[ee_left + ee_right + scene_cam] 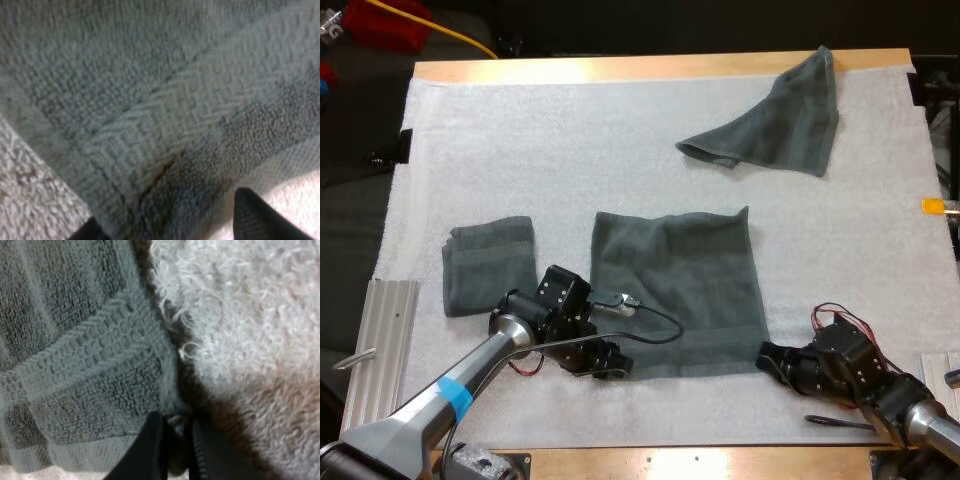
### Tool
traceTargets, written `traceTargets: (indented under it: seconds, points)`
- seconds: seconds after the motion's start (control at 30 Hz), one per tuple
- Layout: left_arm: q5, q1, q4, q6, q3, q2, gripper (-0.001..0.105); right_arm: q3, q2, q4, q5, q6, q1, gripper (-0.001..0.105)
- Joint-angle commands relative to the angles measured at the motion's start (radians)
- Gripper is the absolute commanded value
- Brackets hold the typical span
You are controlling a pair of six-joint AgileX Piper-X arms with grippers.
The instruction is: Pick towel from pile, fold and stack
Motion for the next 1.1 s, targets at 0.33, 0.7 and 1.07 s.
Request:
traceTargets:
  seconds: [0.33, 0.7, 1.07]
  points:
    - [-0.057, -0.003, 0.044, 0.014, 0.009, 0.008, 0.032, 0.003, 0.005, 0.041, -0.013, -0.011, -0.002, 0.002]
    - [-0.063, -0.003, 0.046, 0.037, 0.009, 0.008, 0.008, 0.003, 0.005, 0.041, -0.012, -0.011, -0.002, 0.002]
    - [-0.063, -0.003, 0.093, 0.061, -0.021, -0.144, 0.000, -0.046, 0.005, 0.087, -0.049, -0.073, -0.002, 0.002]
